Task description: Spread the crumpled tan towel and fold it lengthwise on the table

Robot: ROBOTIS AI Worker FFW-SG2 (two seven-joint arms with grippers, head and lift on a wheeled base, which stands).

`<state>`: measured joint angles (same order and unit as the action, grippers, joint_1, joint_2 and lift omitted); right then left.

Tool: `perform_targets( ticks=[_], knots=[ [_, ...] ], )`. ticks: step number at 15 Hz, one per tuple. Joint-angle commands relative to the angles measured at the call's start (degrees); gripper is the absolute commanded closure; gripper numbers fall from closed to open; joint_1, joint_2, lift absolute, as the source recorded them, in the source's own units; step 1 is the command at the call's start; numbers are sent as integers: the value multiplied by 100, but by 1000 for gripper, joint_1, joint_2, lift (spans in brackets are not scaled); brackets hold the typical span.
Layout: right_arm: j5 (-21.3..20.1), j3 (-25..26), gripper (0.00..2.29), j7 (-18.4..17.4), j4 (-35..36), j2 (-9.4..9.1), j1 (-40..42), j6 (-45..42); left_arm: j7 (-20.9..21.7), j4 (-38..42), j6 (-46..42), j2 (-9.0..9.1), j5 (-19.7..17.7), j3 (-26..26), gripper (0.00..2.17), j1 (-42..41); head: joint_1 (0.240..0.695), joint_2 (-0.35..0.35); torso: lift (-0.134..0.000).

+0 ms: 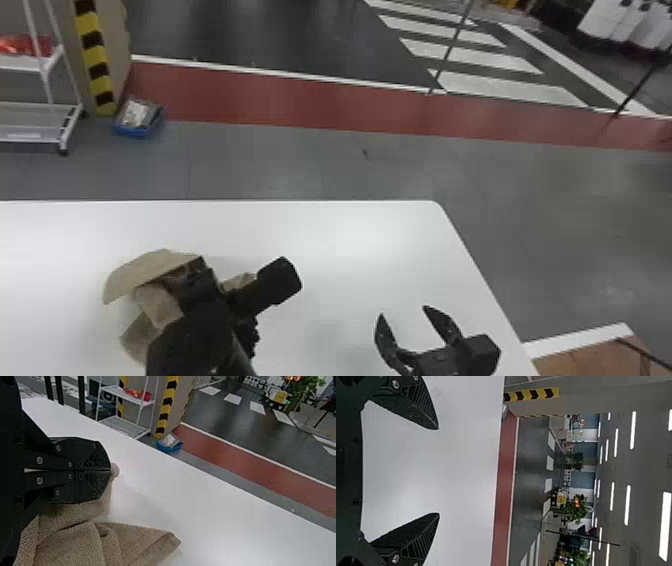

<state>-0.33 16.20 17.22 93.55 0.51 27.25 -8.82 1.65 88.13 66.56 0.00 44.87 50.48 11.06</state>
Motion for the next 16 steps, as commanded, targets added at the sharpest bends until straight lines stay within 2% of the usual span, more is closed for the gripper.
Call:
perform_targets(
  ticks=[1, 3, 4, 5, 8, 11, 13, 14, 16],
  knots=[
    [6, -3, 110, 0, -4, 10, -1, -18, 169, 961, 372, 15, 707, -56, 2142, -350, 695, -350, 0],
    [15, 6, 110, 0, -21, 28, -1, -18, 529, 1646, 794, 15, 1613, -557, 2142, -614, 695, -350, 0],
    [15, 6, 110, 0, -21, 45, -18, -18, 793, 2015, 811, 15, 2008, -988, 2142, -816, 695, -341, 0],
    [15, -11, 110, 0, -21, 45, -44, -18, 1074, 2455, 811, 15, 2175, -1357, 2142, -983, 695, -321, 0],
    [-46, -73, 110, 0, -48, 54, -168, 17, 1601, 3633, 811, 15, 2228, -2288, 2142, -1387, 695, -205, 0],
    [-275, -240, 110, 220, -30, 54, -211, -53, 2111, 4116, 846, 15, 2281, -2904, 2142, -1308, 695, -130, 0],
    [-582, -319, 110, 774, -4, 72, -220, -528, 2269, 4019, 899, 15, 2289, -3282, 2142, -1326, 695, -48, 0],
    [-934, -407, 110, 1108, 32, 80, -255, -791, 2269, 3817, 899, 15, 2281, -3334, 2142, -1422, 695, -18, 0],
    [-1620, -688, 110, 1556, 190, 107, -361, -897, 2173, 3527, 899, 15, 2210, -3449, 2142, -1651, 695, 48, 0]
  ],
)
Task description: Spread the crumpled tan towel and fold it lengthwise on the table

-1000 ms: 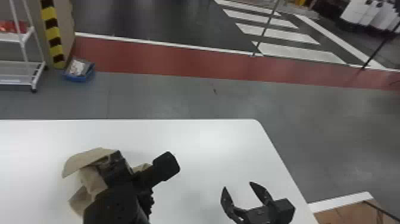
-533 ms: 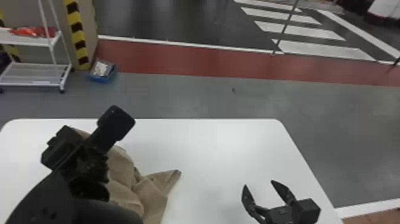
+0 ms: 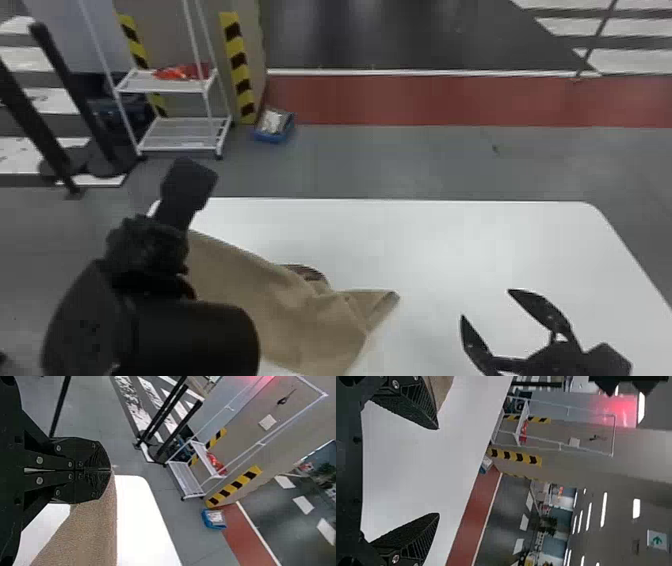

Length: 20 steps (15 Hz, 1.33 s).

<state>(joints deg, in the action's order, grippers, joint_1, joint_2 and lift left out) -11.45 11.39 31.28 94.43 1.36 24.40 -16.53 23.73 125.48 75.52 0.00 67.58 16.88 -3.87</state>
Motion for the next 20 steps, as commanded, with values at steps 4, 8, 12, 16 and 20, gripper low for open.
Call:
perform_targets(
  ticks=[4, 8, 12, 16, 20],
  knots=[
    [-1764, -1034, 110, 564, 216, 215, -665, 1051, -272, -393, -33, 14, -237, -132, 2142, -378, 695, 206, 0],
    [-1632, -1666, 113, 599, -531, 242, -1500, 2300, -281, -393, -50, 14, -254, -185, 2142, -431, 695, 246, 0],
    [-982, -2194, 113, 1161, -786, 198, -1667, 2581, -299, -375, -33, 14, -246, -203, 2142, -492, 695, 307, 0],
    [-867, -2695, 137, 1197, -1076, 180, -1948, 3091, -307, -366, -50, 14, -246, -238, 2142, -554, 695, 350, 0],
    [-665, -2809, 1531, 889, -1647, 57, -2282, 2915, -351, -366, -86, 14, -263, -247, 2142, -642, 695, 350, 0]
  ],
)
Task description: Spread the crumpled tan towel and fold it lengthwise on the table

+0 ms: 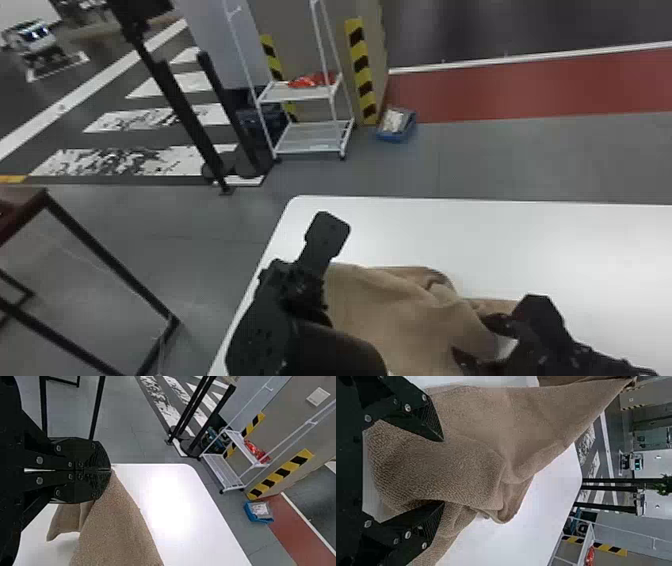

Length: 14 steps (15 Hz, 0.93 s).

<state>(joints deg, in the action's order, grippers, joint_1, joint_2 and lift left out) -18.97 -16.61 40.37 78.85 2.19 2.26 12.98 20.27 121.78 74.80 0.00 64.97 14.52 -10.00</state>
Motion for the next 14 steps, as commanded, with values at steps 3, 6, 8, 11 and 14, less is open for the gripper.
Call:
perform_targets(
  ticks=[3, 6, 8, 11, 14],
  knots=[
    [324, 264, 2165, -117, 333, -17, 179, -159, -6, 66, -66, 15, -2, -90, 2142, -81, 695, 350, 0],
    [719, 1099, 2165, 366, 1915, 18, 926, 157, 21, 171, -84, 15, -11, -204, 2142, -142, 695, 350, 0],
    [1062, 1785, 2165, 1052, 3119, 27, 1365, 895, 56, 250, -66, 15, -98, -301, 2145, -142, 695, 350, 0],
    [1334, 2277, 2165, 1351, 3778, 18, 1286, 2038, 74, 241, -84, 15, -142, -327, 2142, -133, 695, 336, 0],
    [350, 1609, 2145, 718, 2460, -26, 319, 2618, 82, 22, -84, 15, -204, -240, 2145, -98, 695, 288, 0]
  ],
)
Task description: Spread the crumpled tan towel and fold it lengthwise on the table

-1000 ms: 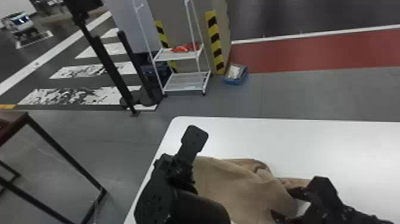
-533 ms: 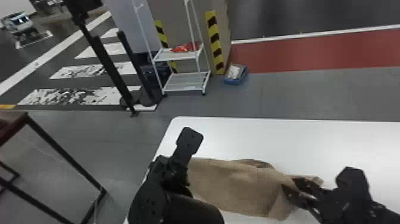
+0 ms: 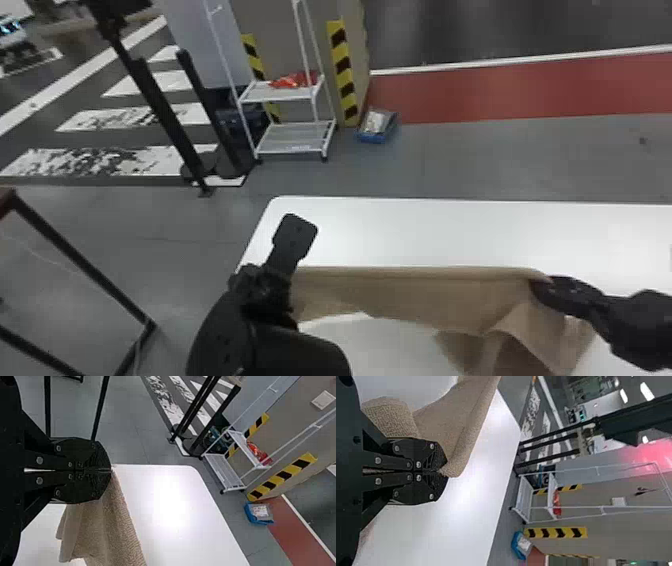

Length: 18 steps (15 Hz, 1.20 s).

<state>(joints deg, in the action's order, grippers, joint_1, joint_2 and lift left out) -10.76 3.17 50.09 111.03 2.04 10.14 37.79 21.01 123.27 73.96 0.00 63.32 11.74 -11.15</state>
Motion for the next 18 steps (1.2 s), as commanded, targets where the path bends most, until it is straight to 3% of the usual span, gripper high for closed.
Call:
perform_targets(
  ticks=[1, 2, 3, 4, 5, 8, 9, 13, 18],
  knots=[
    [-664, -607, 2138, -615, -1356, -10, -759, 50, 0, -251, 0, 14, -39, 56, 2142, 34, 695, 278, 0],
    [-691, -791, 1956, -922, -1989, -10, -1076, -3, -9, -409, 0, 14, -39, 56, 2145, 95, 695, 263, 0],
    [-691, -888, 1548, -1142, -2376, -19, -1260, -56, -18, -550, 18, 14, -48, 56, 2142, 139, 695, 260, 0],
    [-656, -870, 701, -1142, -2437, -10, -1269, -214, -18, -612, 18, 14, -57, 47, 2142, 166, 695, 260, 0],
    [-559, -712, 2, -1054, -2420, 16, -1181, -583, -18, -664, 18, 14, -66, 12, 2142, 201, 695, 262, 0],
    [-541, -18, 33, -369, -2033, 78, -865, -970, -9, -699, 18, 14, -75, -23, 2145, 254, 695, 264, 0],
    [-559, 176, 56, -202, -2033, 174, -856, -970, -9, -717, 0, 14, -83, -23, 2142, 280, 695, 257, 0],
    [-515, 483, 103, -158, -2683, 535, -1085, -1286, -18, -761, 0, 14, -118, 4, 2142, 324, 695, 170, 0],
    [-691, 413, 221, -17, -3510, 596, -1524, -1269, -18, -761, 18, 14, -127, -14, 2142, 306, 695, 122, 0]
  ],
)
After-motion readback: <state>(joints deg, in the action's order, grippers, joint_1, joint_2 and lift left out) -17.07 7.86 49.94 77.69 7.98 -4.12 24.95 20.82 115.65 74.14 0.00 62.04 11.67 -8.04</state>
